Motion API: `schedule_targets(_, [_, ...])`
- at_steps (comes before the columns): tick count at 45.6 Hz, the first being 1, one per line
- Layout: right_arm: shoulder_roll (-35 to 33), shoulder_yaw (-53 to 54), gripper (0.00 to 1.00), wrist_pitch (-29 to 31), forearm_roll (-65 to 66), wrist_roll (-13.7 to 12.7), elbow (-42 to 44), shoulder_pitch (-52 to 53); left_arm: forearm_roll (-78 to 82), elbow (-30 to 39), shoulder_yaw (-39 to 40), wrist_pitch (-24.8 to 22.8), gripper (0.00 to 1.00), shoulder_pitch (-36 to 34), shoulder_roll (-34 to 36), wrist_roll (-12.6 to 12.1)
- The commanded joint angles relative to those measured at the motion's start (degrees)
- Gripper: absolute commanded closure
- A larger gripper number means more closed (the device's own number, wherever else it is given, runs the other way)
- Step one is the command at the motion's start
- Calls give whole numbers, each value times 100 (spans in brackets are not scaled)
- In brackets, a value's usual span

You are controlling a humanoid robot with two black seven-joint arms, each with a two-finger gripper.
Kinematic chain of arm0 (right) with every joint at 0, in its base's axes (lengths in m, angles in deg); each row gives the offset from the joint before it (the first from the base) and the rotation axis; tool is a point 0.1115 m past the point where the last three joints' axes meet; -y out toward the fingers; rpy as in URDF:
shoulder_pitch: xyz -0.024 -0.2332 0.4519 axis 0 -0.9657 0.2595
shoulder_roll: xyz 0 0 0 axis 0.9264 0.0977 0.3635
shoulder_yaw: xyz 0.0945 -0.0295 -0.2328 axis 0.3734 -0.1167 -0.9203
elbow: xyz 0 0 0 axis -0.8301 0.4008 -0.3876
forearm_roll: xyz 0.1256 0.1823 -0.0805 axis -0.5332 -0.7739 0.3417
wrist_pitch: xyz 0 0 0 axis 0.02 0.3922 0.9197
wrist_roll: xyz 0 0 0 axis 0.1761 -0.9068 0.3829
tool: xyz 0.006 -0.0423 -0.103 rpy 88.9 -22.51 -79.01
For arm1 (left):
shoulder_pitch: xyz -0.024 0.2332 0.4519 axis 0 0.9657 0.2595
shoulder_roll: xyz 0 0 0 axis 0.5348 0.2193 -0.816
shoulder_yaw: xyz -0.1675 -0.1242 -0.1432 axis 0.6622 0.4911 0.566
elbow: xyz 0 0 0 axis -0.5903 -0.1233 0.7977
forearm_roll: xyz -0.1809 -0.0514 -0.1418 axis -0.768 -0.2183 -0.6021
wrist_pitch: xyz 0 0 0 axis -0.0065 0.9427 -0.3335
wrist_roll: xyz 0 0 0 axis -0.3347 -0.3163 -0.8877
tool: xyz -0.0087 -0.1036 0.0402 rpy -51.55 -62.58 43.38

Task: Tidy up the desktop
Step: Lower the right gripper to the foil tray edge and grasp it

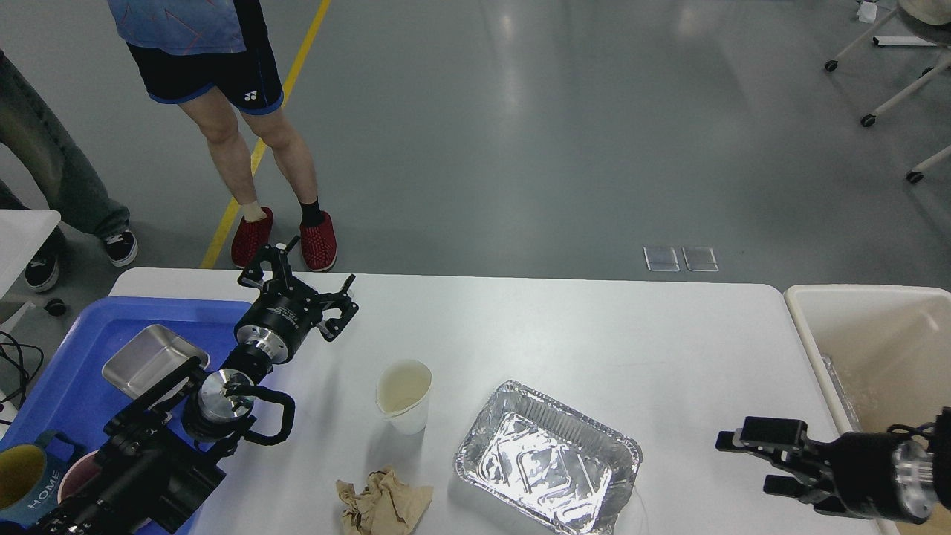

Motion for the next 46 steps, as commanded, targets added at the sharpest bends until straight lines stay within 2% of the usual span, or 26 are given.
schedule_targets(1, [657, -2, 0, -290, 25, 6, 167, -33, 0, 2, -14, 35, 3, 14, 12, -76])
schedule_targets(12, [1817, -46, 2, -563, 508, 6, 799, -313, 0, 2, -41, 149, 3, 49, 73, -164])
schedule_targets(35, [2679, -81, 3, -678, 658, 6, 1555, -560, 9, -7, -49, 272, 3, 66, 82, -164])
schedule_targets(41, [2969, -99, 8, -678, 658, 6, 1828, -613, 9, -7, -49, 273, 3, 75, 91, -164])
schedule_targets(46, [3145, -116, 22, -678, 755, 6, 1907, -622, 9, -7, -49, 281, 3, 75, 126, -164])
